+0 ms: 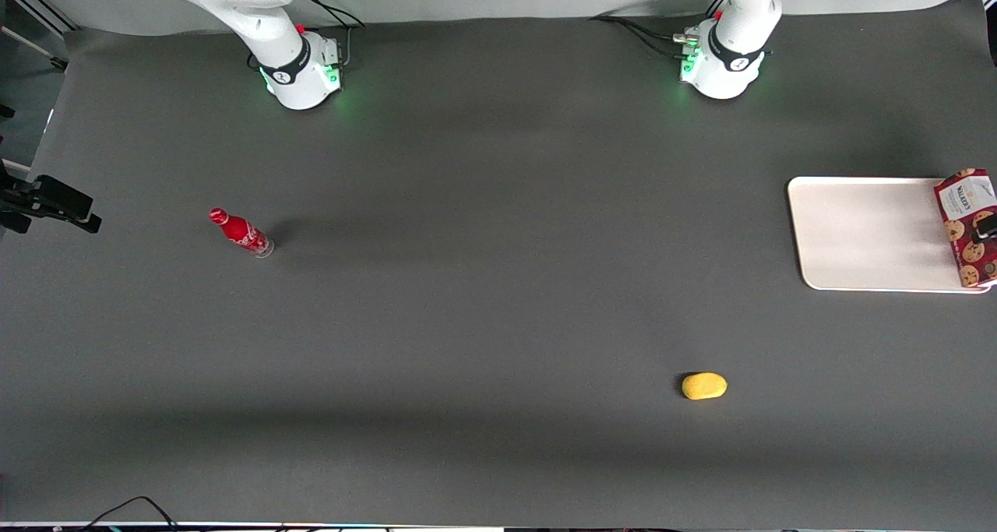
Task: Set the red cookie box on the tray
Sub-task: 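Open the left gripper to release the box on the tray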
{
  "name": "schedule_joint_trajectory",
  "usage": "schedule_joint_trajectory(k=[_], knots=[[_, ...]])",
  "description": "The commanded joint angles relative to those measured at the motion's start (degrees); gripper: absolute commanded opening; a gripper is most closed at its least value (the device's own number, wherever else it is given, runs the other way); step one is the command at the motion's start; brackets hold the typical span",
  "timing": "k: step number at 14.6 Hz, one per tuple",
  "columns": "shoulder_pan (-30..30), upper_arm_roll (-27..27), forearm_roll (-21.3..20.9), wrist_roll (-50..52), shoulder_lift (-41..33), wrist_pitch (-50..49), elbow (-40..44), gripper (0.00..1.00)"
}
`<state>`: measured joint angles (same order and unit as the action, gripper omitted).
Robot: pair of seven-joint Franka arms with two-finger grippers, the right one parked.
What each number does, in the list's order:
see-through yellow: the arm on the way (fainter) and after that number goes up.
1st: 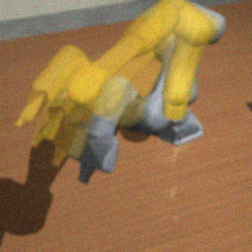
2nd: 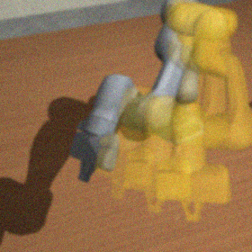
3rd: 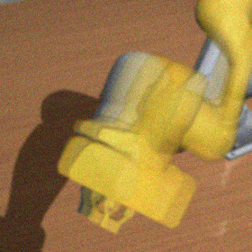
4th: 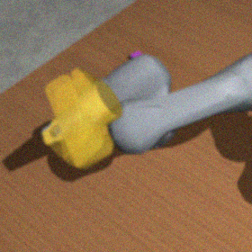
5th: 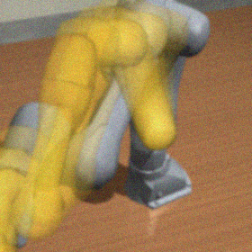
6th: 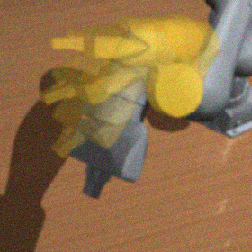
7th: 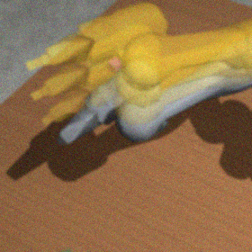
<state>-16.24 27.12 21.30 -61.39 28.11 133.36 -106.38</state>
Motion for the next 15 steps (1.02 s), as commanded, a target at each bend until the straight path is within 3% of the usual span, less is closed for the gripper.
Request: schedule_joint_trajectory(k=[1,2,6,12,15], knots=[[1.3,-1.2,0.1,6.4,-8.4,-7.5,-0.7,1.0],[1.9,-2.2,-0.6,9.8,-10.4,-9.7,-0.7,1.0],[5.6,-7.0,-11.4,27.7,-19.7,-16.4,-0.8,1.0],[11.1,-17.1,-18.0,54.0,-30.6,-29.7,0.8,1.0],[12.9,-22.9,-20.9,58.1,-34.2,-32.0,1.7,1.0]])
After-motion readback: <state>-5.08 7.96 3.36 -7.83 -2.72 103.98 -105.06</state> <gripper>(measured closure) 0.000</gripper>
